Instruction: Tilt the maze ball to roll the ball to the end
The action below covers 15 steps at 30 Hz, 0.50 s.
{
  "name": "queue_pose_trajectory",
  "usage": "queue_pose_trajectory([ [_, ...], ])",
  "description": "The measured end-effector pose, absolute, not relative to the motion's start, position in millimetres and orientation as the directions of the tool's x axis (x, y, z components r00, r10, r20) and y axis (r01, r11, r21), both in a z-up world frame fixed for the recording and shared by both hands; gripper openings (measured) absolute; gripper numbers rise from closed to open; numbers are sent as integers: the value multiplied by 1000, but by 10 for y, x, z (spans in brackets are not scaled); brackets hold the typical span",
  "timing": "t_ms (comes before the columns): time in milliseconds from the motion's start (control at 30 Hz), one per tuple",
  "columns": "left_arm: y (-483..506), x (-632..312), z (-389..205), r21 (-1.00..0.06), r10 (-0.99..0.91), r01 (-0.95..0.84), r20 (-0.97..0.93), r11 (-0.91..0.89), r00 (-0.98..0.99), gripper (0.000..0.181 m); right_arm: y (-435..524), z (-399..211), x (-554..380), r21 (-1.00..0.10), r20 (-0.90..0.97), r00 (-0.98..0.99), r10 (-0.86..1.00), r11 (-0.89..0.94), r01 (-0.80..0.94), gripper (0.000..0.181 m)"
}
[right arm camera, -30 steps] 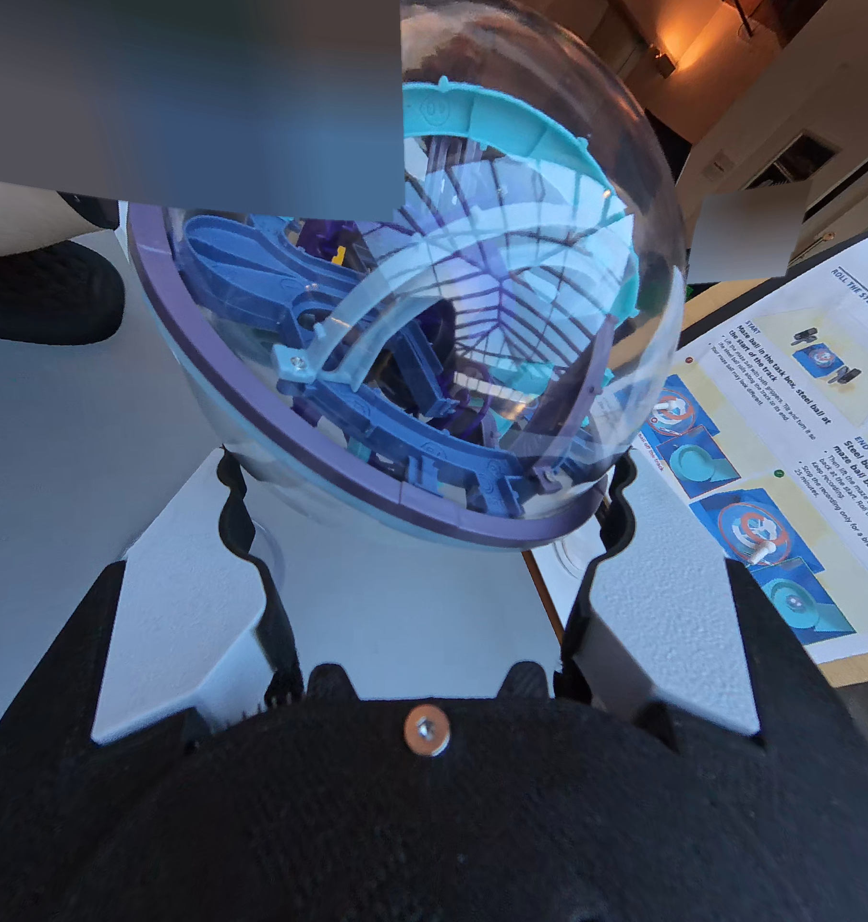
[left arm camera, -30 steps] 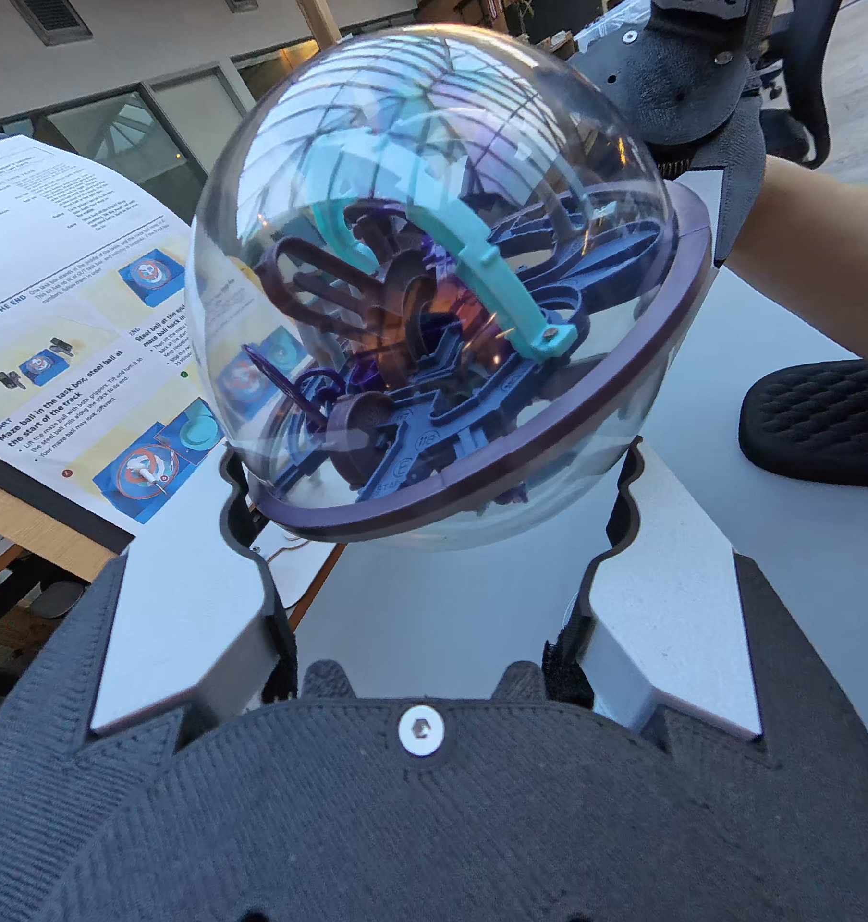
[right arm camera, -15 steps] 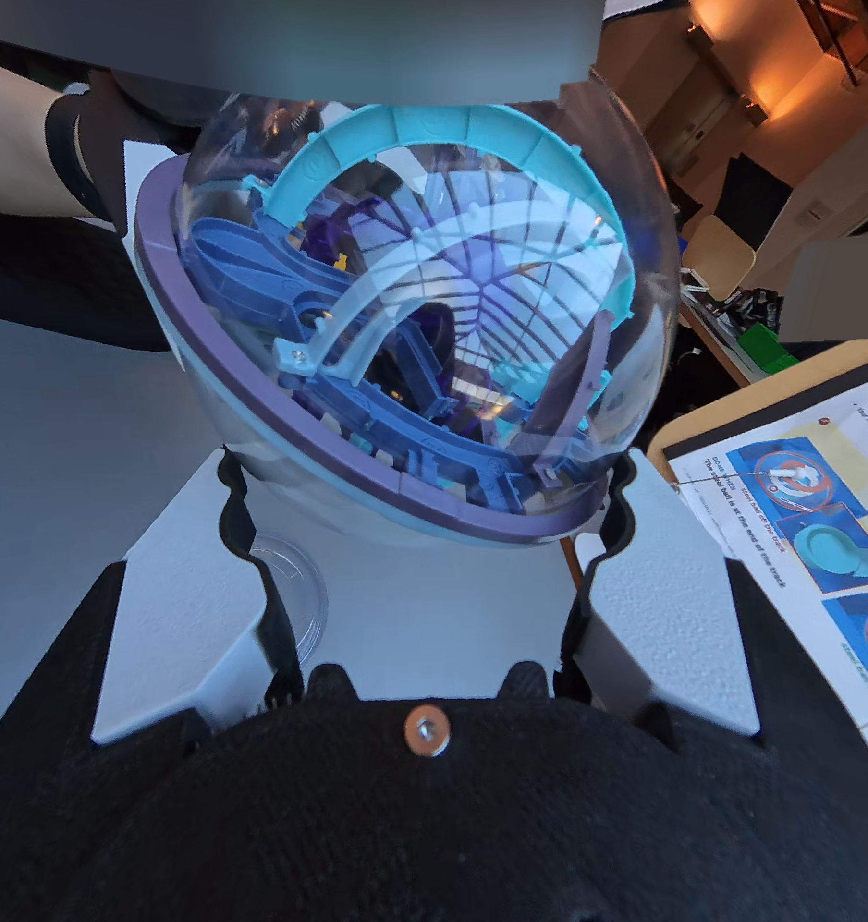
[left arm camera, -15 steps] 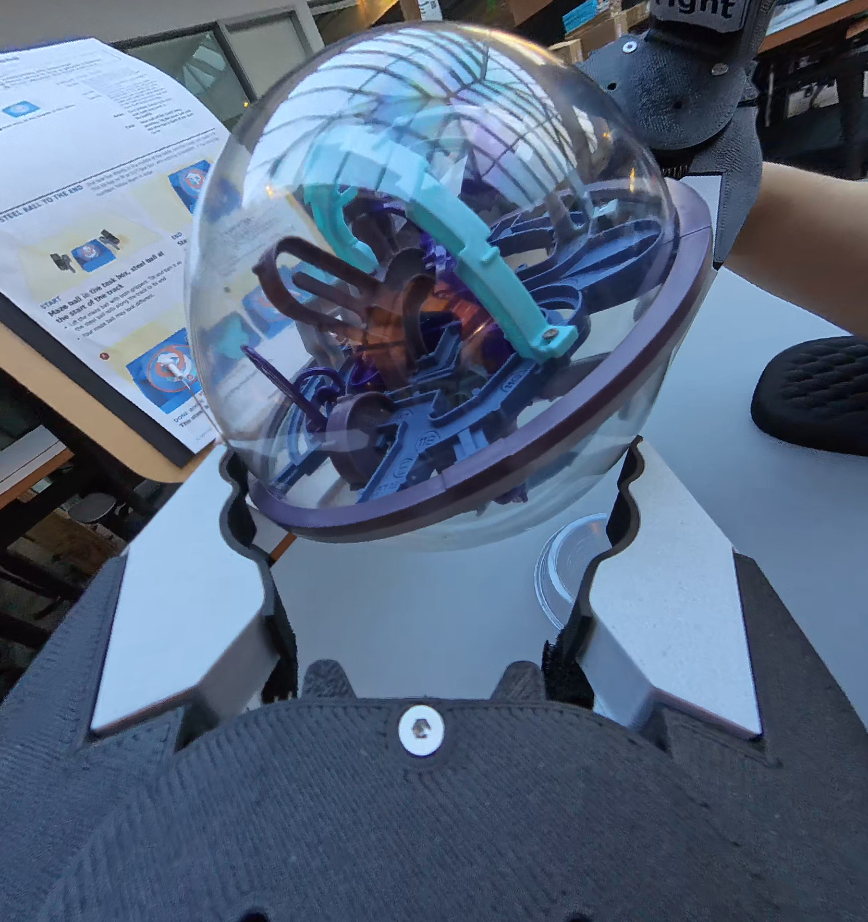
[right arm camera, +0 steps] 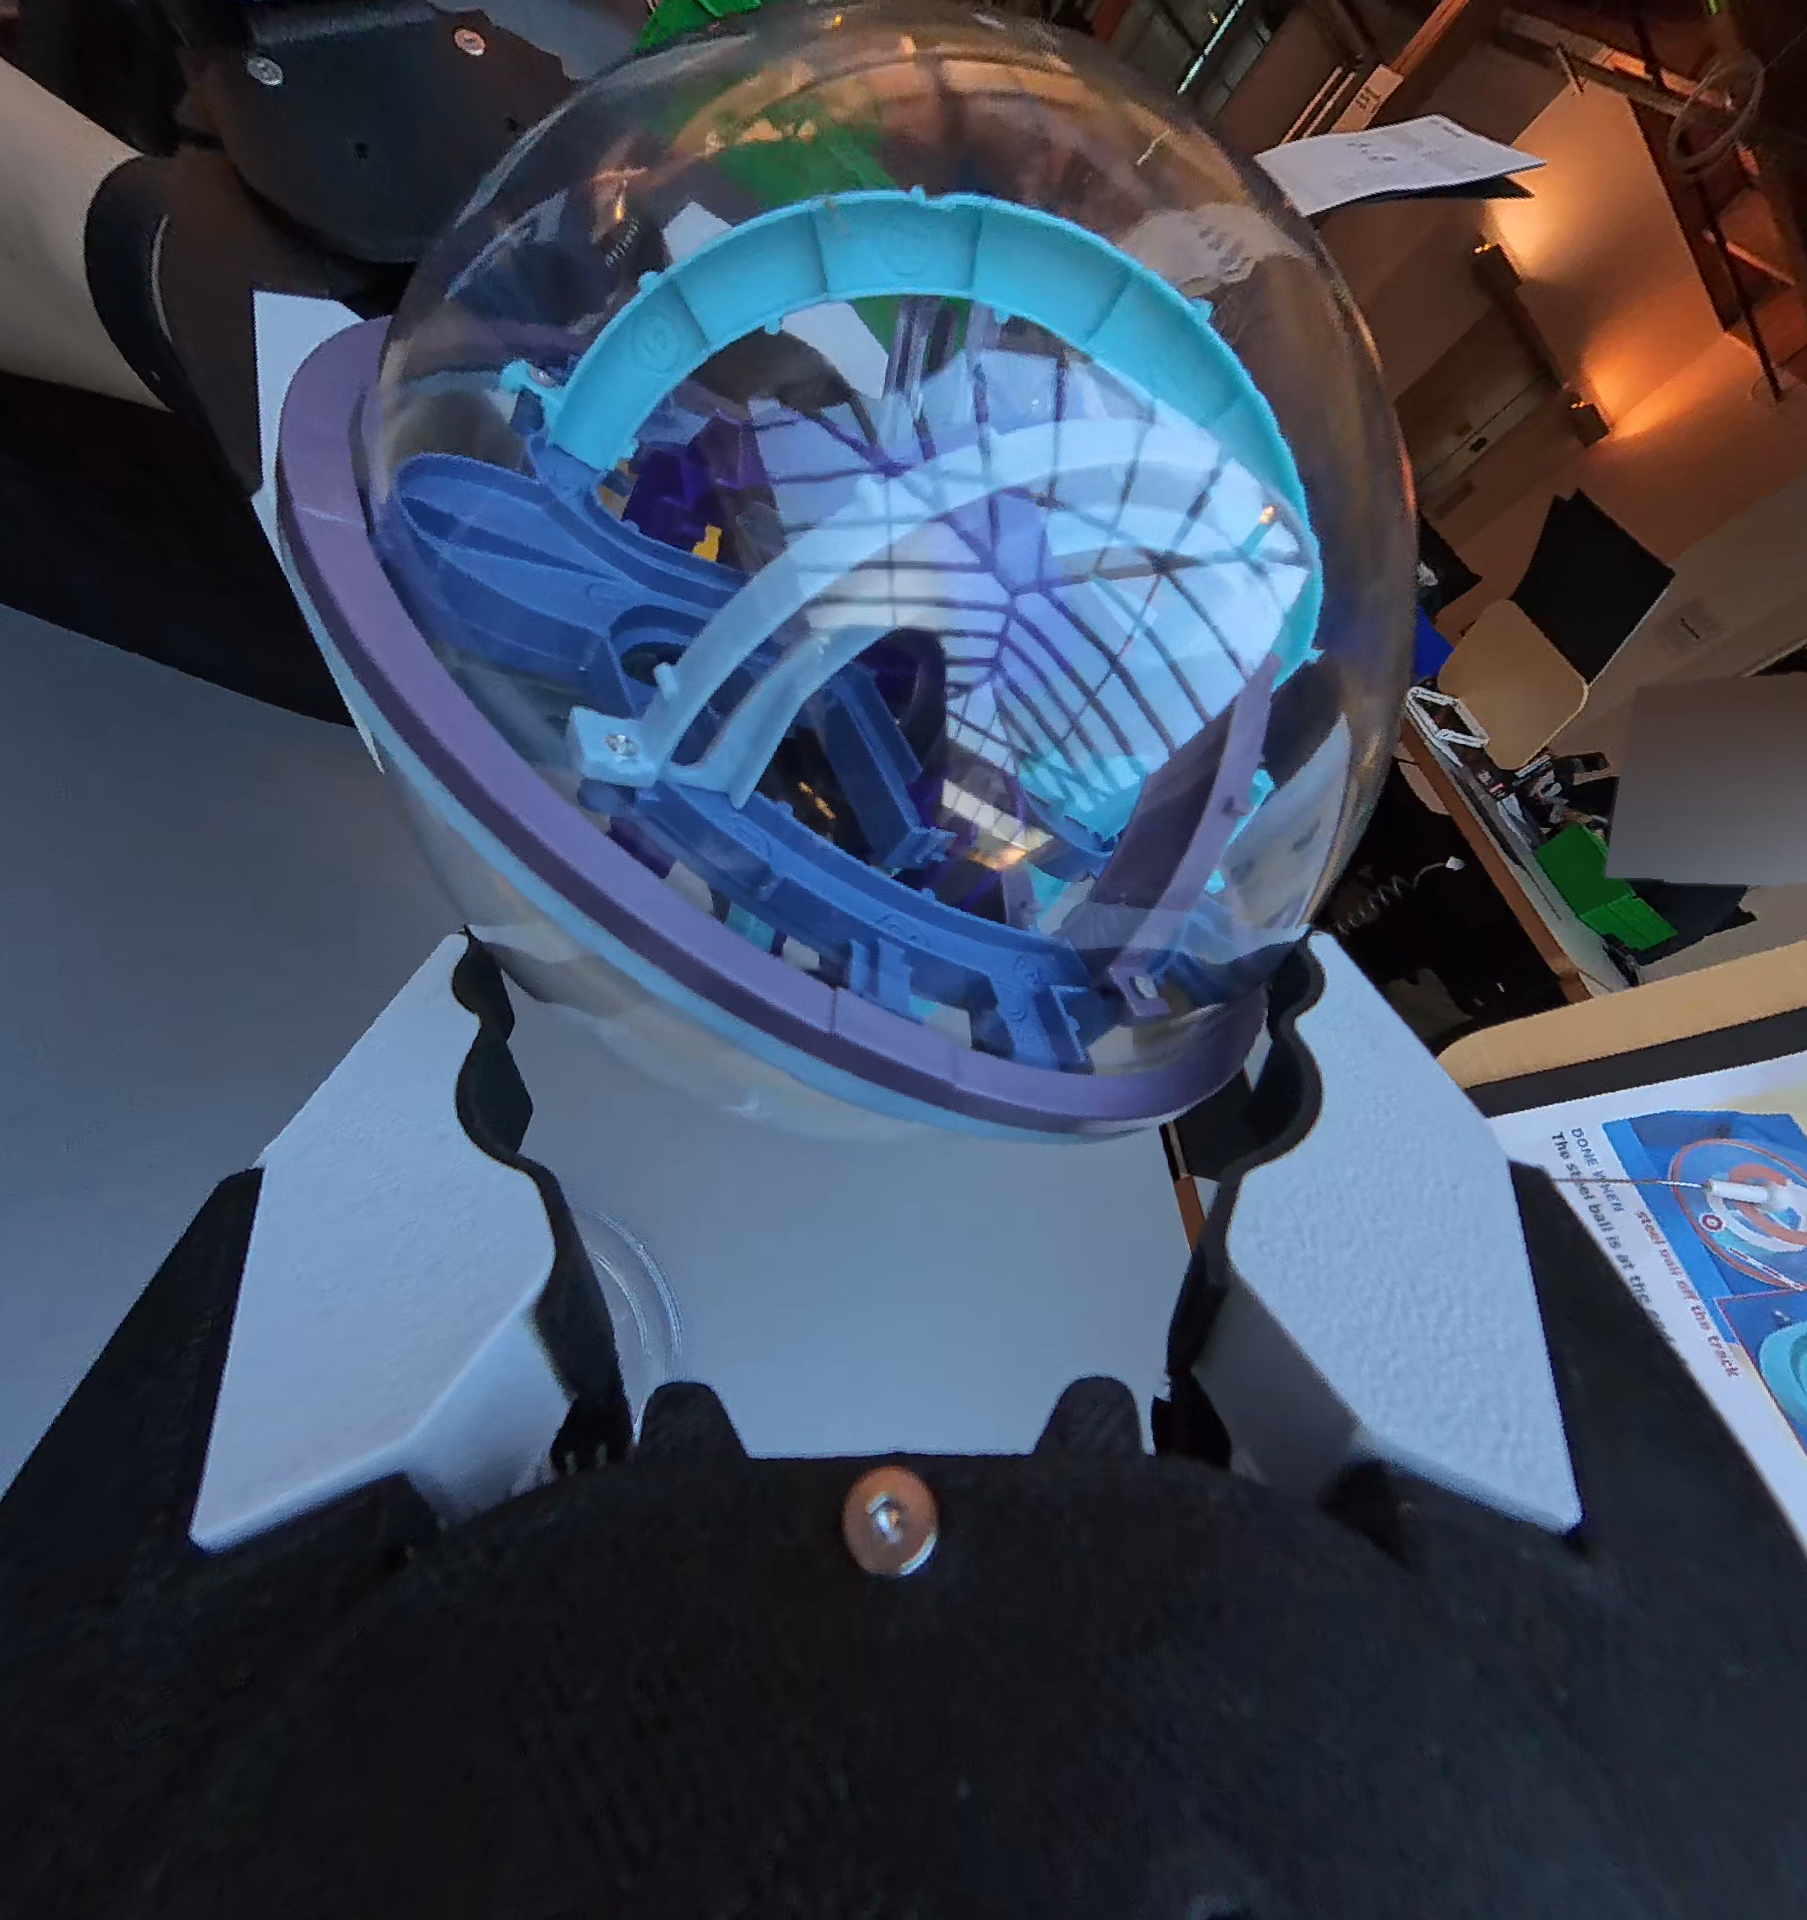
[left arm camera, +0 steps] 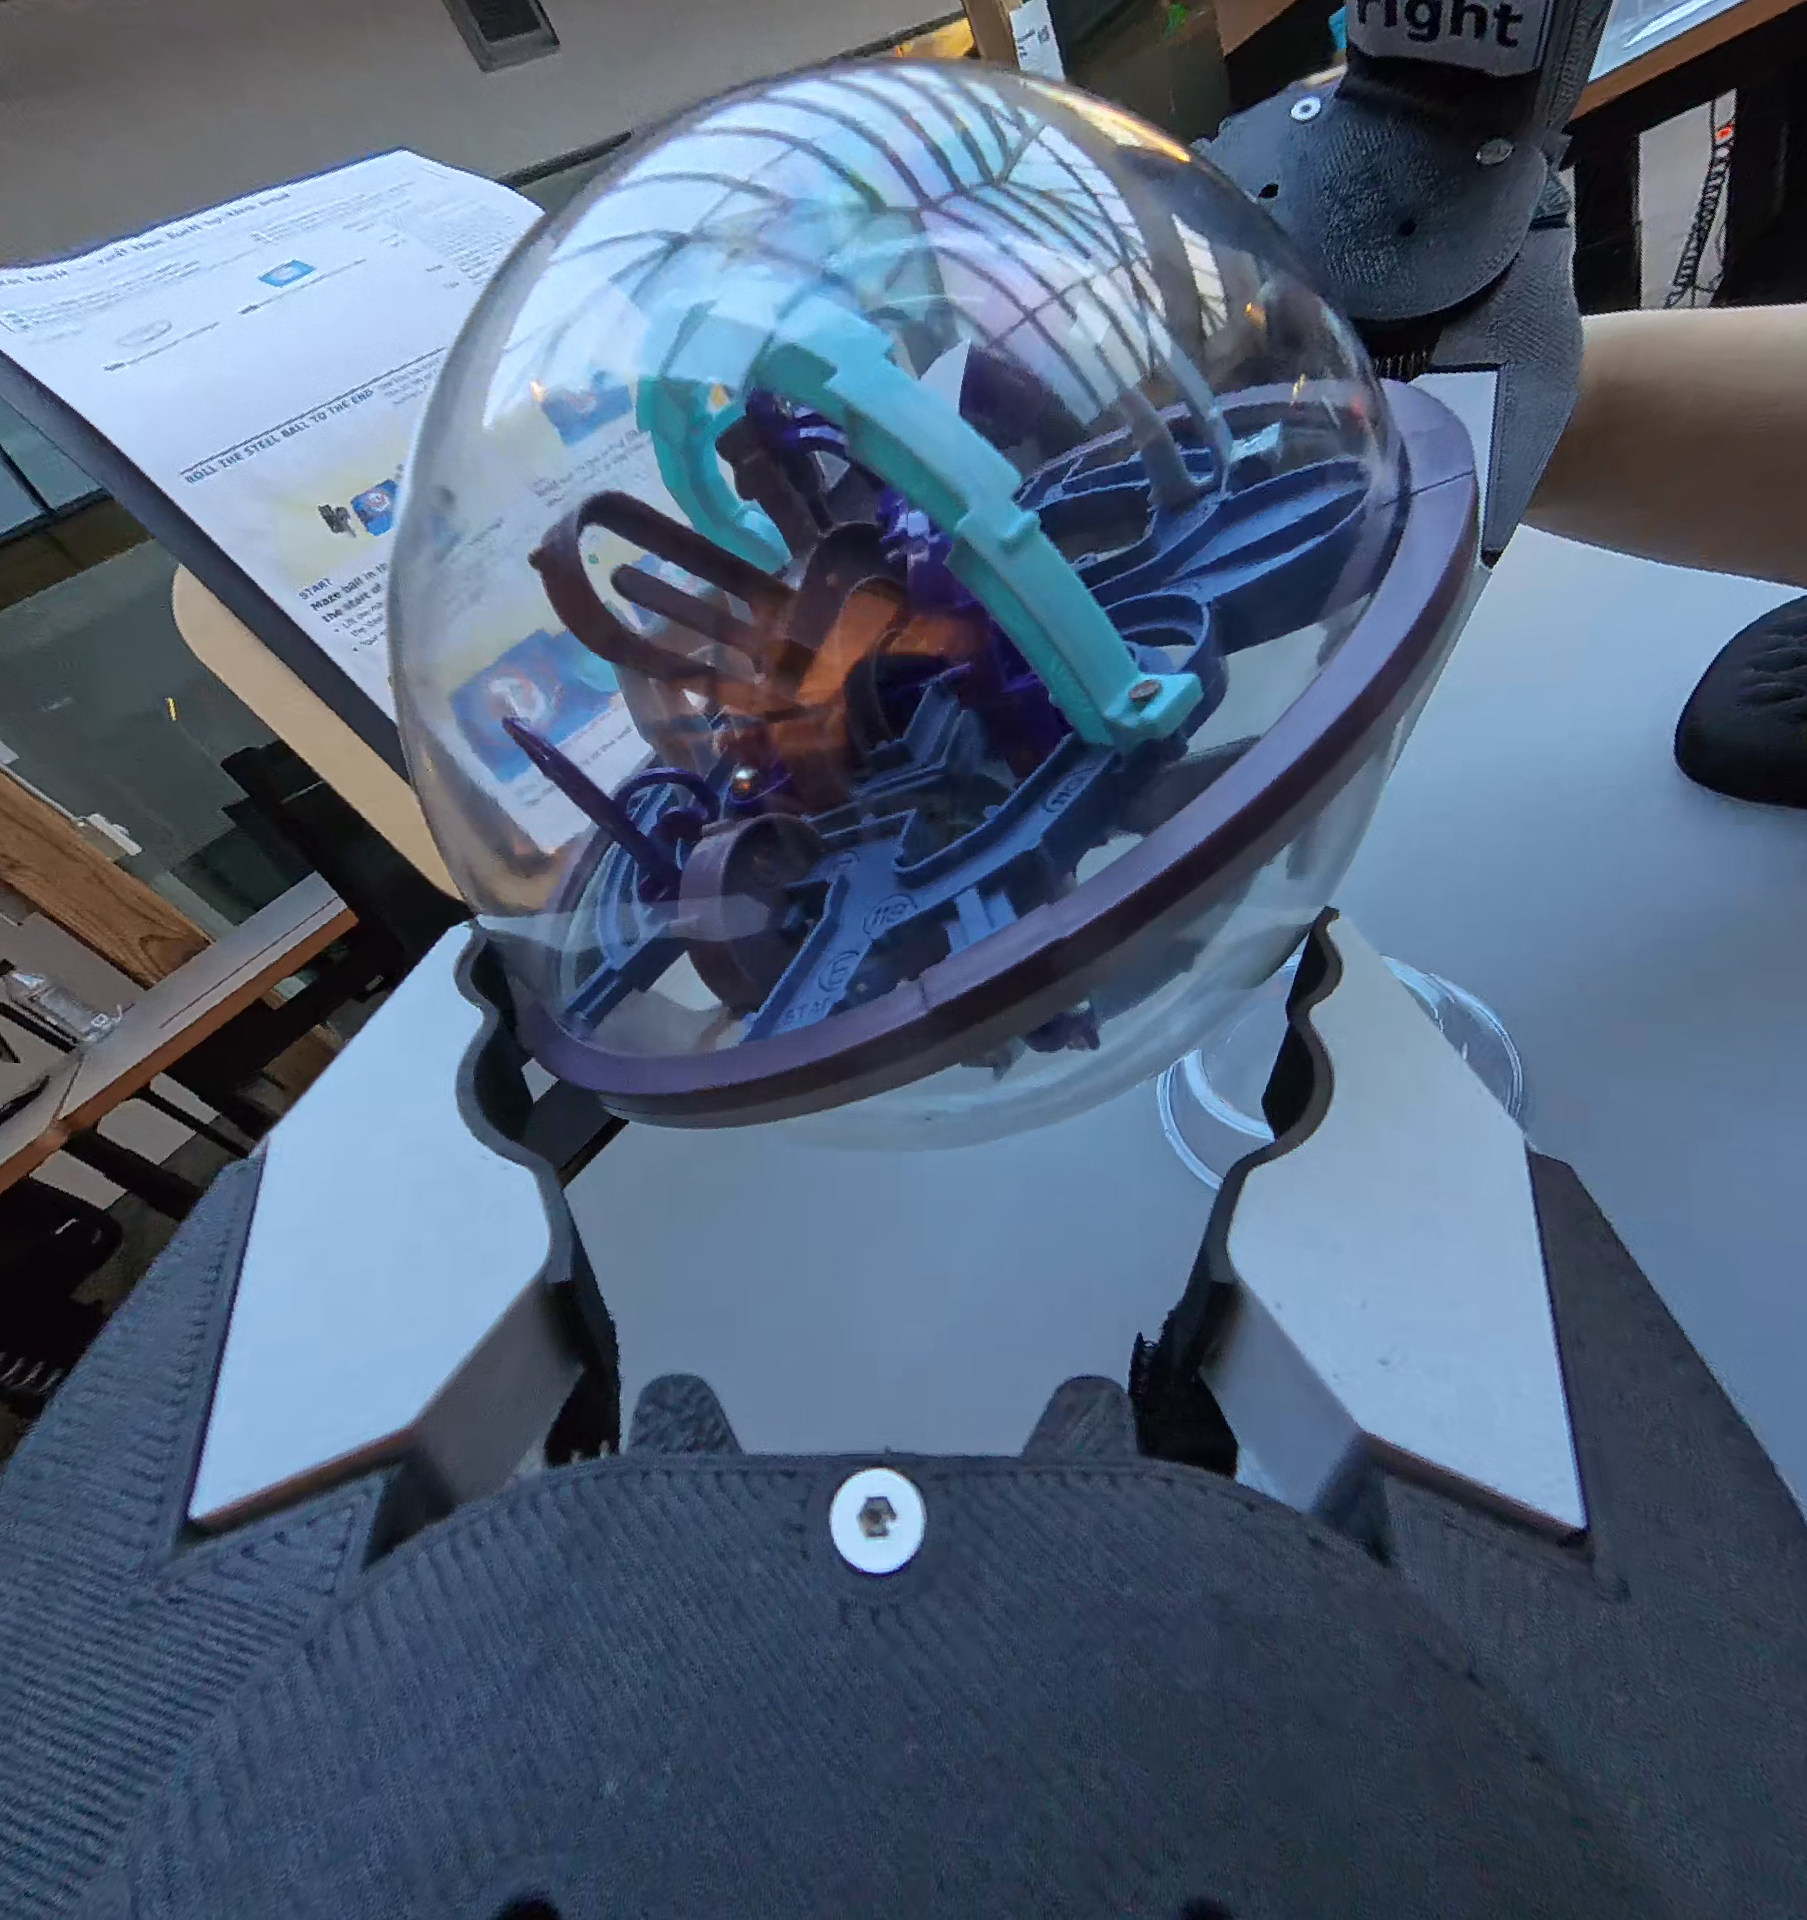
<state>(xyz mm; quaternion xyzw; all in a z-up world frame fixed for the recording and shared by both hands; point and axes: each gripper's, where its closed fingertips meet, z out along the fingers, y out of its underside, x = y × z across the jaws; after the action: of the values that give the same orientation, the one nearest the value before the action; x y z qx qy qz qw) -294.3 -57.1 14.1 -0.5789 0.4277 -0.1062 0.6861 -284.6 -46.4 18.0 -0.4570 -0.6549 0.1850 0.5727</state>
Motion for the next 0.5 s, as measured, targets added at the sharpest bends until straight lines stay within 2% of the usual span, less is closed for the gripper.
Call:
queue_pose_trajectory([
  [500,-611,-3029,99,-899,-644,-285,-436,332,629,145,-529,153,-2912,-755,593,52,803,533,383,143],
])
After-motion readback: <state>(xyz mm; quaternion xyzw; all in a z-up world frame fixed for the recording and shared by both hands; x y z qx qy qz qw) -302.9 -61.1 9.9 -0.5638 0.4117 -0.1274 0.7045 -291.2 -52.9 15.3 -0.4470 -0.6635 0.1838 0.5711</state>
